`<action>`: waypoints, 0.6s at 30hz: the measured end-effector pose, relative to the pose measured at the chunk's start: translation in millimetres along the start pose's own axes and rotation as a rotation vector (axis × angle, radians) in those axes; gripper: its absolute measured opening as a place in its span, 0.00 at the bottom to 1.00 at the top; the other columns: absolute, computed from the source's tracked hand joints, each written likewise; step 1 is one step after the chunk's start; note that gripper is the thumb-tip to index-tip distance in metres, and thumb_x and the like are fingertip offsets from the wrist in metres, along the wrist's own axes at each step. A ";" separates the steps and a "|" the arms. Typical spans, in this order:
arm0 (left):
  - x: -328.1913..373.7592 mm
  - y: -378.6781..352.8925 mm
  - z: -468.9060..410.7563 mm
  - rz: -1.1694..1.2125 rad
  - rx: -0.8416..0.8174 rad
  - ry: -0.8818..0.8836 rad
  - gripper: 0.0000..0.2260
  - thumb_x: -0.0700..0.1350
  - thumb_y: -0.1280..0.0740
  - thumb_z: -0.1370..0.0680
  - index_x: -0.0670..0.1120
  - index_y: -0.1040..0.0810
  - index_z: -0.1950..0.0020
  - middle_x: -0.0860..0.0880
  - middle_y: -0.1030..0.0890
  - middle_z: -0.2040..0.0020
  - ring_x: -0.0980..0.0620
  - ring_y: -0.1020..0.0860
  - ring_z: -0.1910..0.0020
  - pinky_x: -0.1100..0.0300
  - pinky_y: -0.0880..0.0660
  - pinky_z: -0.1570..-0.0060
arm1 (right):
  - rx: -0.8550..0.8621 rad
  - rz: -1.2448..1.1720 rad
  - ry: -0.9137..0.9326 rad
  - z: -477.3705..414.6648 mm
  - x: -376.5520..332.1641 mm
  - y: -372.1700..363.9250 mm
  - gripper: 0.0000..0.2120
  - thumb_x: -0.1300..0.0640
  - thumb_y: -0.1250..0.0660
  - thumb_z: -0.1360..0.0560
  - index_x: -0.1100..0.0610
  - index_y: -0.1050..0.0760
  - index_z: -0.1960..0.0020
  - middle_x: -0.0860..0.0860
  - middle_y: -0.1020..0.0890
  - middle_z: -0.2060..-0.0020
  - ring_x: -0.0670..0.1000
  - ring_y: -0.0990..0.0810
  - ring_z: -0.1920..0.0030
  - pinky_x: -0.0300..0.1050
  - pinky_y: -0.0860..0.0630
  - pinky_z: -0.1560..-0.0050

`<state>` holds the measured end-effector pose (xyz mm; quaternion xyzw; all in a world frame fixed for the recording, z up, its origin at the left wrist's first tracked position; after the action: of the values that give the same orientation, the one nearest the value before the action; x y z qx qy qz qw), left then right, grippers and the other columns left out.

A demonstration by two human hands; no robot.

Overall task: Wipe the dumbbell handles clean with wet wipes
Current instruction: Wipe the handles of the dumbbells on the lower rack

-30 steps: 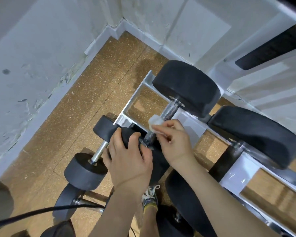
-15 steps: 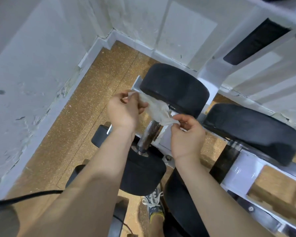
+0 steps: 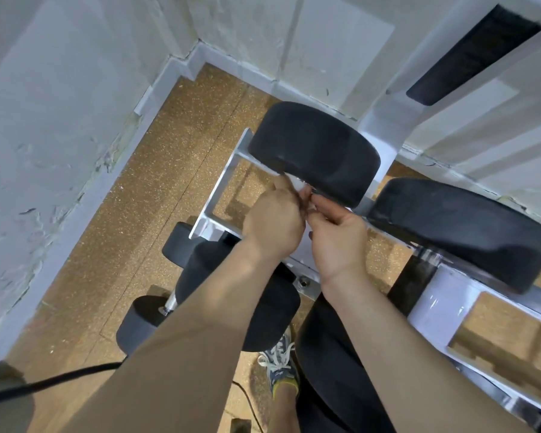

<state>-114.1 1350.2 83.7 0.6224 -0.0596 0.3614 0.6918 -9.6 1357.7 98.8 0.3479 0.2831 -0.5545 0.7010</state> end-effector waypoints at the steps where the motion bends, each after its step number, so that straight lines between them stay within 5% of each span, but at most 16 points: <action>1: 0.2 0.9 2.7 -0.131 -0.003 -0.015 0.17 0.47 0.48 0.16 0.34 0.32 0.40 0.36 0.23 0.49 0.38 0.22 0.53 0.54 0.35 0.63 | -0.012 0.024 0.009 -0.3 -0.2 1.9 0.13 0.63 0.35 0.22 0.54 0.20 0.40 0.43 0.18 0.48 0.35 0.22 0.52 0.37 0.24 0.42; 4: -9.3 5.6 25.6 -0.451 -0.167 0.014 0.18 0.47 0.52 0.19 0.39 0.32 0.36 0.42 0.24 0.46 0.42 0.23 0.49 0.52 0.31 0.57 | -0.066 0.133 0.012 2.4 0.3 5.5 0.18 0.63 0.36 0.22 0.53 0.25 0.34 0.41 0.21 0.46 0.31 0.24 0.59 0.26 0.28 0.56; 6: -20.2 10.6 44.9 -0.476 -0.309 0.137 0.17 0.50 0.49 0.18 0.41 0.32 0.37 0.43 0.23 0.47 0.42 0.24 0.48 0.50 0.31 0.52 | -0.160 0.236 0.002 7.0 2.5 3.1 0.21 0.61 0.37 0.22 0.51 0.30 0.30 0.42 0.24 0.43 0.35 0.25 0.53 0.31 0.32 0.48; 11: -22.5 17.8 52.9 -0.703 -0.702 0.228 0.23 0.46 0.41 0.20 0.39 0.40 0.27 0.40 0.30 0.33 0.37 0.34 0.32 0.47 0.35 0.39 | -0.325 0.432 -0.066 23.1 20.9 -3.4 0.23 0.59 0.37 0.22 0.53 0.33 0.27 0.48 0.26 0.34 0.44 0.27 0.41 0.36 0.35 0.41; 15: -5.8 17.7 20.5 -0.245 -0.412 0.154 0.14 0.46 0.40 0.18 0.40 0.33 0.37 0.40 0.24 0.45 0.38 0.23 0.47 0.52 0.31 0.57 | -0.337 0.358 -0.097 30.2 30.4 6.5 0.23 0.61 0.37 0.21 0.53 0.33 0.27 0.46 0.26 0.34 0.43 0.27 0.40 0.37 0.34 0.39; 18: 13.5 5.7 -2.8 -0.195 -0.209 0.116 0.16 0.48 0.44 0.17 0.35 0.35 0.37 0.38 0.25 0.44 0.37 0.23 0.47 0.48 0.29 0.52 | -0.285 0.308 -0.090 26.5 31.9 10.8 0.20 0.61 0.39 0.21 0.51 0.28 0.31 0.43 0.23 0.38 0.44 0.23 0.44 0.43 0.26 0.40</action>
<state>-108.5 1358.3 95.0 0.5277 0.0039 0.3195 0.7870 8.4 1319.5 91.6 0.2593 0.2703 -0.4105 0.8314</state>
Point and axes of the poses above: each hand's wrist, its own z-axis away from the middle knuckle, its own y-axis out of the back of the hand, x = y × z, the point moved 4 cm from there along -z, towards the middle knuckle
